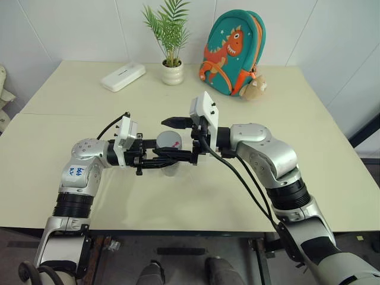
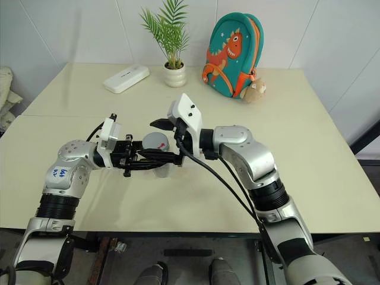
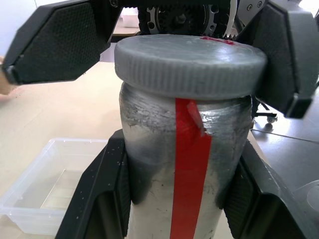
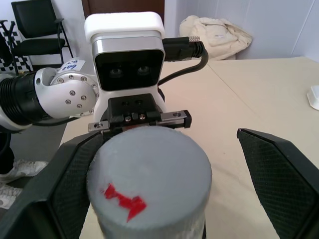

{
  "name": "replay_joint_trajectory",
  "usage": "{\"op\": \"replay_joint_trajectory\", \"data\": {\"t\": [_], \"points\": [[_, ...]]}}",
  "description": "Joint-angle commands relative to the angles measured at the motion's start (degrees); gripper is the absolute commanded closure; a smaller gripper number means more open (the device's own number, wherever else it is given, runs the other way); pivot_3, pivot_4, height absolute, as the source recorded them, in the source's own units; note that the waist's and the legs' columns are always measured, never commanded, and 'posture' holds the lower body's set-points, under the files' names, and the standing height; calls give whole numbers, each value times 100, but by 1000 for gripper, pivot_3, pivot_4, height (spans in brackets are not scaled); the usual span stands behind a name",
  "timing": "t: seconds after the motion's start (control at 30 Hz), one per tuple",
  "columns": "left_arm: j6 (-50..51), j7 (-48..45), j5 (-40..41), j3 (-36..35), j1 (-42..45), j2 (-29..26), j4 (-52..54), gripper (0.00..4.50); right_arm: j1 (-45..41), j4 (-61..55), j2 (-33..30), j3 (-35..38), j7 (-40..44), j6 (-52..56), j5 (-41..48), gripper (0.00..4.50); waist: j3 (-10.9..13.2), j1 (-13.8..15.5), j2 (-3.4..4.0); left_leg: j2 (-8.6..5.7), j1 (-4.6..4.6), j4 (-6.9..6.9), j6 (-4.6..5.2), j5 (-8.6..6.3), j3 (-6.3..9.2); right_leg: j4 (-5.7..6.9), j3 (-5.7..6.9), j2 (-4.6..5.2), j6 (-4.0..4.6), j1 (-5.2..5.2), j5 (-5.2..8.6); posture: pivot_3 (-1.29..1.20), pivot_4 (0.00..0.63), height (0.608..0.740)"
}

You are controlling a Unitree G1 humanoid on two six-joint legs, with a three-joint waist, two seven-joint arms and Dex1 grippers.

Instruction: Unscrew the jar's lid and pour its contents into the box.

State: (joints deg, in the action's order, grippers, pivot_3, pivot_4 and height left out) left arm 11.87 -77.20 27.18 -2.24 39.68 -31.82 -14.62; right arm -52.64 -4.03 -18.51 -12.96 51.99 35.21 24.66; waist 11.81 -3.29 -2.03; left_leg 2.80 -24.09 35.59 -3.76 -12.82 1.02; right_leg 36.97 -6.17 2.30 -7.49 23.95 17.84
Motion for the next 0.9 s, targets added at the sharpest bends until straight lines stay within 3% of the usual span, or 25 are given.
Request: {"op": "replay_joint_trajectory", "data": {"t": [0.03, 0.4, 0.9], "points": [[-89, -204, 147, -135, -28, -100, 59, 2562, 52, -138, -384, 429, -67, 30, -32, 13, 0, 1, 0, 0, 0, 0, 0, 0, 0, 0, 0, 0, 0, 0, 0, 0, 150, 740], [-203, -295, 55, -127, 145, -24, -367, 2562, 226, -950, -708, 565, -82, 577, 440, 13, 0, -8, 0, 1, 0, -2, 0, 0, 0, -1, -1, -2, 0, 1, 0, 0, 150, 740], [-393, -695, 82, -70, 416, 292, -658, 2562, -66, -1064, 174, 531, -769, 896, 842, 13, 0, -7, 0, 2, -1, 1, 0, 0, 1, 4, -1, -3, 0, 2, 0, 0, 150, 740]]}}
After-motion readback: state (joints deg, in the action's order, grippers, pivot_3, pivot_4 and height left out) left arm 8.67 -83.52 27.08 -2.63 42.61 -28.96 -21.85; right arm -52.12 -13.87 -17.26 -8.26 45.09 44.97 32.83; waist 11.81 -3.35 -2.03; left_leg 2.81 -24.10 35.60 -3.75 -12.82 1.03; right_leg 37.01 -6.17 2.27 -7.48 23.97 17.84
